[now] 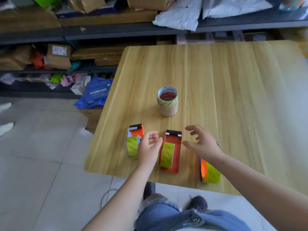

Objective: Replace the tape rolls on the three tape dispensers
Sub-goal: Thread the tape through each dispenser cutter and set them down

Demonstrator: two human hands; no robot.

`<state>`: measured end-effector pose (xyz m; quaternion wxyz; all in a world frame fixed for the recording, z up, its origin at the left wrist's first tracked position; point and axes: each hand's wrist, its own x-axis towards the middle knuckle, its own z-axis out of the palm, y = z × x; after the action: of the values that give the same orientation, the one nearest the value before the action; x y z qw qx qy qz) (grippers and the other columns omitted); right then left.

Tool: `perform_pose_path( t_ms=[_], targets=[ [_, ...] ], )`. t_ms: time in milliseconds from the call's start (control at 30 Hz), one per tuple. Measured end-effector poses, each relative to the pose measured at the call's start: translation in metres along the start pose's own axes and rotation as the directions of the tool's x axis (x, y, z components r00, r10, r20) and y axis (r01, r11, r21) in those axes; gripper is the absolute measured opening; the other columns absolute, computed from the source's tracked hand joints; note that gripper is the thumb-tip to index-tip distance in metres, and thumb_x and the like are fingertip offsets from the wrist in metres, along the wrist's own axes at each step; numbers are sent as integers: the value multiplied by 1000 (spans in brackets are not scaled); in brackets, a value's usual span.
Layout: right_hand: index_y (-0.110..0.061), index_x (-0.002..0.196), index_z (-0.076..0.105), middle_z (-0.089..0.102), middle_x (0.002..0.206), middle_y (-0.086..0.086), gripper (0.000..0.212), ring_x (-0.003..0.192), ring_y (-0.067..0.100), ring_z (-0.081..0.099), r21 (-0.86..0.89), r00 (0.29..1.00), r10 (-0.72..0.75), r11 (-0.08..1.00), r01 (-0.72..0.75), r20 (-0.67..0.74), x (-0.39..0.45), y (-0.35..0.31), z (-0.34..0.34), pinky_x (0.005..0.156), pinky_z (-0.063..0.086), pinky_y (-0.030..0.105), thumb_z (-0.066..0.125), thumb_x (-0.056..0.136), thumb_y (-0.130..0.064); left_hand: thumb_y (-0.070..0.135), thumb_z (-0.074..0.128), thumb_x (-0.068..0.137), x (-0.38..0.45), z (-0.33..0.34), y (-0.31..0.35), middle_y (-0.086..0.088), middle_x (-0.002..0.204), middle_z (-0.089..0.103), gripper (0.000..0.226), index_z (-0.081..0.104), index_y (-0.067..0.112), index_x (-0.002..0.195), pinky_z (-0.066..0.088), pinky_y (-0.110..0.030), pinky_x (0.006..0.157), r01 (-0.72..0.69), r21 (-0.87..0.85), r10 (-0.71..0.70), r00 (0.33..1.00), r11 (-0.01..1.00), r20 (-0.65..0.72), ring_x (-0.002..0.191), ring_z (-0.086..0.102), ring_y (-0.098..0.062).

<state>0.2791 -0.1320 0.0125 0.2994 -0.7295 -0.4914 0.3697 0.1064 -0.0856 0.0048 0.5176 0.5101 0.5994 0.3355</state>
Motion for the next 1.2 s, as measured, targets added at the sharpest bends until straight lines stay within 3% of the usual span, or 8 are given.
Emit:
perform_pose_path(
  t_ms=[200,333,400,567,633,800,1033,1200],
  targets=[
    [-14,107,60,59,93,-3,30,89,11,55,-19,969,148,989,-147,200,32,-53,71,77,40,20,67,83,-30,14,68,81,39,-84,-30,1,86,52,23,54,12,99,42,-19,68,91,66,-73,967,994,-245,85,51,-18],
    [-9,114,60,64,107,4,44,103,18,59,-125,927,284,957,-261,245,52,-74,120,84,45,25,58,87,-43,30,70,80,66,-106,-54,-4,105,52,47,49,8,116,37,-27,80,414,72,-406,908,907,-100,95,50,-19],
    [-3,106,64,66,96,8,45,96,23,62,-183,903,366,926,-330,224,65,-80,141,77,46,29,54,89,-44,30,69,82,75,-107,-63,-7,107,59,39,53,10,110,39,-27,81,479,90,-485,871,873,75,95,53,-20],
    [-6,75,58,58,65,5,32,63,24,59,-109,826,521,853,-510,214,82,-81,162,64,49,30,57,88,-36,14,65,85,78,-94,-68,0,85,68,11,61,13,95,49,-15,62,465,-31,-431,842,885,326,70,64,-6],
    [-10,81,57,60,69,4,24,69,25,62,-58,813,557,829,-556,172,84,-82,163,66,51,31,63,83,-34,13,63,87,83,-94,-67,7,78,65,9,61,12,95,48,-10,56,436,-37,-399,851,899,341,64,62,-2],
    [-19,106,57,63,98,3,36,84,19,60,10,824,545,833,-553,155,96,-81,160,73,49,32,69,78,-36,12,61,88,90,-103,-66,6,78,63,13,61,8,100,48,-10,57,403,31,-375,815,915,442,61,62,1],
    [-17,91,64,55,85,1,28,80,16,53,-237,769,565,824,-514,297,110,-90,174,72,46,29,62,82,-44,1,61,85,93,-127,-63,6,84,61,27,56,0,112,47,-6,61,314,123,-324,743,941,585,75,59,-6],
    [-12,98,70,60,86,-1,35,85,13,56,-76,745,580,803,-591,329,110,-84,171,73,46,28,72,77,-40,1,67,80,92,-138,-66,0,97,63,32,55,8,110,49,-15,77,270,177,-318,687,947,653,86,60,-7]
  ],
)
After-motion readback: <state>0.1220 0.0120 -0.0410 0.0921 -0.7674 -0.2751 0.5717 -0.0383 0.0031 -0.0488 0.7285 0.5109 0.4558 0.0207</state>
